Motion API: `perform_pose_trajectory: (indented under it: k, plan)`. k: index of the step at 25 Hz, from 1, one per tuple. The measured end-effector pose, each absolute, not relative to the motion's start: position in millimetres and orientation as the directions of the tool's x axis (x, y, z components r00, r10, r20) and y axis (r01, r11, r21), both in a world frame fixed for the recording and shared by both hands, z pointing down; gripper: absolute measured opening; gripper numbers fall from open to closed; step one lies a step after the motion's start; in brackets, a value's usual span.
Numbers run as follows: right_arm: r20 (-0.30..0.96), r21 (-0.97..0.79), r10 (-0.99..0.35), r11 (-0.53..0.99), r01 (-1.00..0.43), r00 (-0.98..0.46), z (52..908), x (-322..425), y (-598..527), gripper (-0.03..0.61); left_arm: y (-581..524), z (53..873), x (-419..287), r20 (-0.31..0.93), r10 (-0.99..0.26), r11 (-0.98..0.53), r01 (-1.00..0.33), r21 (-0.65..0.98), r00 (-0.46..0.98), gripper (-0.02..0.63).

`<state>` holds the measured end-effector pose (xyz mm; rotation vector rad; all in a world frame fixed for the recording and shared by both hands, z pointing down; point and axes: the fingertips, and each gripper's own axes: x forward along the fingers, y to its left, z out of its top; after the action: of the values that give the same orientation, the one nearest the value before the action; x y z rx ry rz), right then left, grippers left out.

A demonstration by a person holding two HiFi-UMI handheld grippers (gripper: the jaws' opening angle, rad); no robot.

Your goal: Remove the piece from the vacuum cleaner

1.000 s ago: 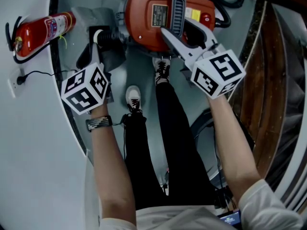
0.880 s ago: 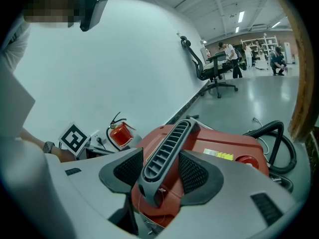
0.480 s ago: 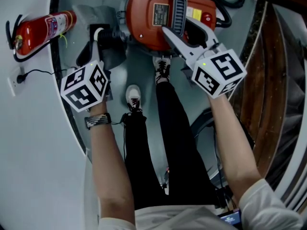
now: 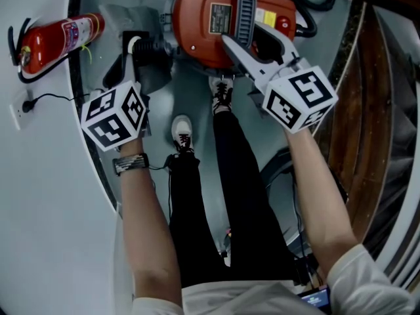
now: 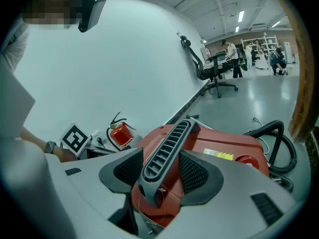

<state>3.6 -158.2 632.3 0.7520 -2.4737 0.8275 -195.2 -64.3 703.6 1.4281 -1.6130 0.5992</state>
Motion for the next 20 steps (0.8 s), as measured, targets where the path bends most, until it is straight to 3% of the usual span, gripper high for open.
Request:
perform_pose_trajectory:
  k: [20]
  plan:
    - [0.538, -0.41, -0.37, 0.67, -0.619, -0.757, 633.1, 4.4, -158.0, 0.225, -49.1, 695.9, -221.6, 0.843, -0.537, 0.249, -0.956, 0.158, 0.0, 0.032]
